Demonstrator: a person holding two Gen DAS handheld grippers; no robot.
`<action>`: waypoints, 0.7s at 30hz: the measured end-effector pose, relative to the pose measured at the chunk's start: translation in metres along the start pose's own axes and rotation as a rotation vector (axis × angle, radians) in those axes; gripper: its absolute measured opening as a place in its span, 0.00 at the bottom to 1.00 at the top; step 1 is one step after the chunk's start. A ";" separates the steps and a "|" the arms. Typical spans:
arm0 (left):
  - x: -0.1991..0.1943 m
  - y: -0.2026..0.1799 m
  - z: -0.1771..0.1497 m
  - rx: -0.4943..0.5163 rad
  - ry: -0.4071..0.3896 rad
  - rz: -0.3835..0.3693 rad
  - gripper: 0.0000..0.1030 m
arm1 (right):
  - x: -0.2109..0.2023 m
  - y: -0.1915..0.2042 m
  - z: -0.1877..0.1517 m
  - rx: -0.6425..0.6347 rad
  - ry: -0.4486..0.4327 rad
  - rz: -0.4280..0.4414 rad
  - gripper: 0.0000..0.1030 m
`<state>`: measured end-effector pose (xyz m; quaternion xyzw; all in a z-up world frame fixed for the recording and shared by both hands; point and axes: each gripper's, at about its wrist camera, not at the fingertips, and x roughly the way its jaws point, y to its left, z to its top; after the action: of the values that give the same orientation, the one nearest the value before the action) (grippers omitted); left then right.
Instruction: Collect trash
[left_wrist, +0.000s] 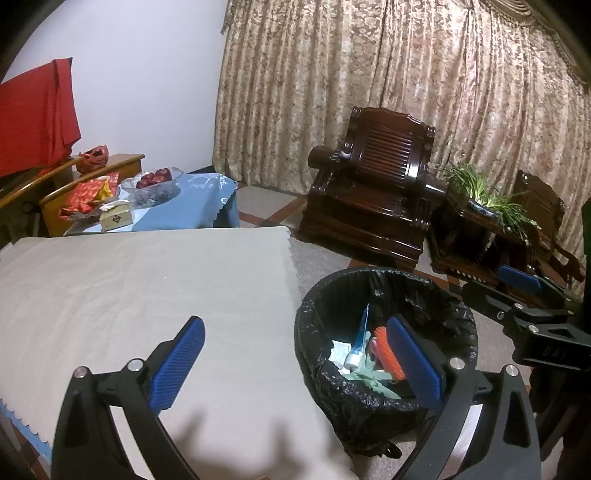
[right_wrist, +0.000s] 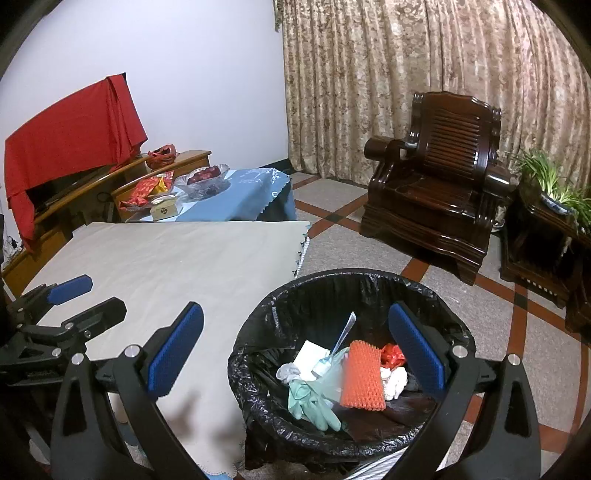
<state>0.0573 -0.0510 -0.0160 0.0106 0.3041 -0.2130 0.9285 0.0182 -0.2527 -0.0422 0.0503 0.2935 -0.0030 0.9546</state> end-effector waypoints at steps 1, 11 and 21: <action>0.000 0.000 0.000 0.000 0.000 0.000 0.94 | 0.000 0.000 0.000 -0.001 0.001 0.000 0.95; 0.000 0.002 0.000 -0.001 -0.001 0.002 0.94 | 0.002 0.004 0.001 -0.008 0.003 0.002 0.95; 0.000 0.003 0.000 -0.001 0.001 0.002 0.94 | 0.004 0.005 0.002 -0.009 0.005 0.005 0.95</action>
<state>0.0583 -0.0485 -0.0160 0.0107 0.3045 -0.2120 0.9285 0.0223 -0.2480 -0.0425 0.0470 0.2957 0.0008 0.9541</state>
